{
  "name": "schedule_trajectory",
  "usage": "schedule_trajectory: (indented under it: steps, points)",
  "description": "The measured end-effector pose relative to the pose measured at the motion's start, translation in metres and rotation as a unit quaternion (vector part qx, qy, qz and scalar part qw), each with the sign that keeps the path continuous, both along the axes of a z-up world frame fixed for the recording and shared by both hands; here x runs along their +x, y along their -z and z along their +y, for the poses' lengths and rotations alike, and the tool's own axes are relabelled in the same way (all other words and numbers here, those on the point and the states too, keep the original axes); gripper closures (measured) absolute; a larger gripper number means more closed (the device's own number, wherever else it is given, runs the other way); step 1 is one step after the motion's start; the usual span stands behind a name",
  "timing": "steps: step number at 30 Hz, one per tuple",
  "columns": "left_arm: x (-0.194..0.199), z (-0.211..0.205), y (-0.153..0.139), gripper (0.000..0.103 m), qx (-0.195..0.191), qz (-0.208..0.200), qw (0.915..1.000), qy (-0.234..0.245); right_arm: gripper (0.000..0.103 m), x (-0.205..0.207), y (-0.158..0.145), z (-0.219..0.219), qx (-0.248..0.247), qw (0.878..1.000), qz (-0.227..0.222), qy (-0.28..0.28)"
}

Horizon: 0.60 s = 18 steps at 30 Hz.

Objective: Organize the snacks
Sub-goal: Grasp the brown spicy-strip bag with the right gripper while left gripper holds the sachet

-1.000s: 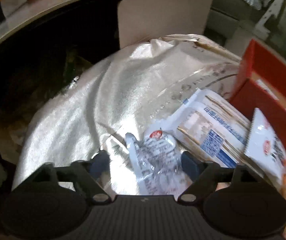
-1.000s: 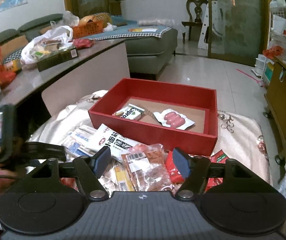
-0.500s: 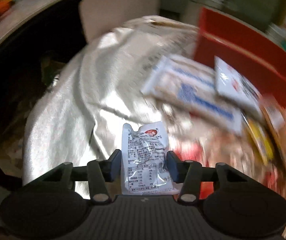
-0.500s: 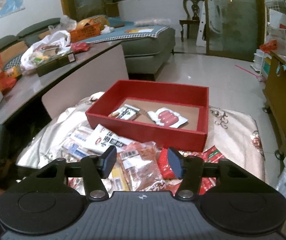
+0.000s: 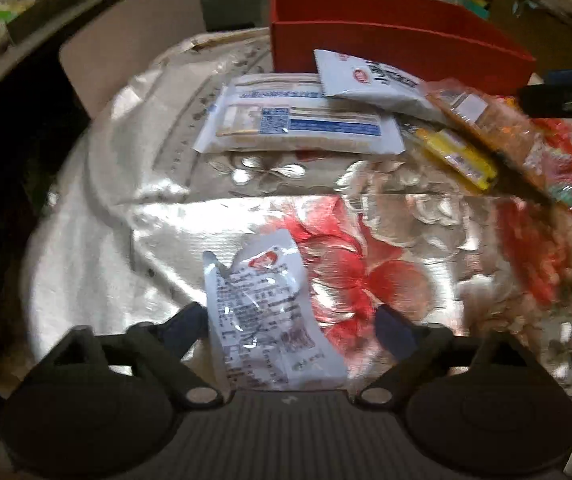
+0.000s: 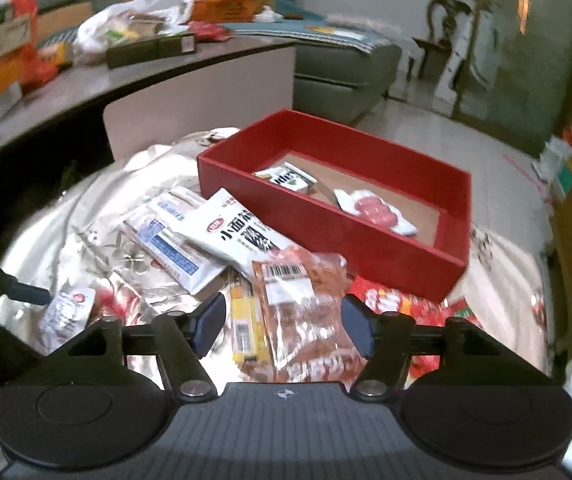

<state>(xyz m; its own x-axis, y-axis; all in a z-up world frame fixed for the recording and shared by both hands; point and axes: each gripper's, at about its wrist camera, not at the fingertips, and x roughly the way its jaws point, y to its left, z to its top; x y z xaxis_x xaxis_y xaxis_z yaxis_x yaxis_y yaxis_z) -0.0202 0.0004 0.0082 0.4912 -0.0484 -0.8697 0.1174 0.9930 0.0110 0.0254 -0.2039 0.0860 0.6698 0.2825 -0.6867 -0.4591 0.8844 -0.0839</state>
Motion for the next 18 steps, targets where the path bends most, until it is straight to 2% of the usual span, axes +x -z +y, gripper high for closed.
schedule_trajectory:
  steps: [1, 2, 4, 7, 10, 13, 15, 18]
  points:
    - [0.0, 0.002, -0.002, 0.035, 0.002, -0.003, 1.0, -0.004, 0.032, 0.004, 0.0, 0.005, -0.003, 1.0, -0.005, -0.009]
    - [0.001, 0.005, -0.004, 0.039, 0.001, -0.005, 1.0, -0.003, 0.032, 0.008, 0.0, 0.012, -0.012, 1.0, -0.012, -0.024]
    - [0.002, 0.011, -0.008, 0.056, -0.005, -0.006, 0.9999, -0.01, 0.032, 0.017, 0.002, 0.029, -0.048, 0.996, -0.025, -0.065]
    - [0.005, 0.024, -0.01, 0.06, -0.032, -0.002, 0.9993, -0.018, 0.032, 0.035, 0.009, 0.054, -0.106, 0.987, -0.014, -0.121]
    - [0.007, 0.033, -0.011, 0.062, -0.057, 0.005, 0.998, -0.026, 0.032, 0.051, 0.016, 0.061, -0.144, 0.982, -0.003, -0.125]
    - [0.011, 0.039, -0.011, 0.062, -0.079, 0.011, 0.9963, -0.032, 0.032, 0.052, 0.013, 0.046, -0.11, 0.988, 0.012, -0.11]
    - [0.012, 0.036, -0.011, 0.062, -0.073, 0.008, 0.997, -0.024, 0.027, 0.046, 0.016, 0.034, -0.097, 0.99, 0.02, -0.098]
    - [0.016, 0.03, -0.009, 0.058, -0.062, 0.007, 0.9979, -0.021, 0.026, 0.046, 0.033, 0.022, -0.108, 0.991, 0.037, -0.074]
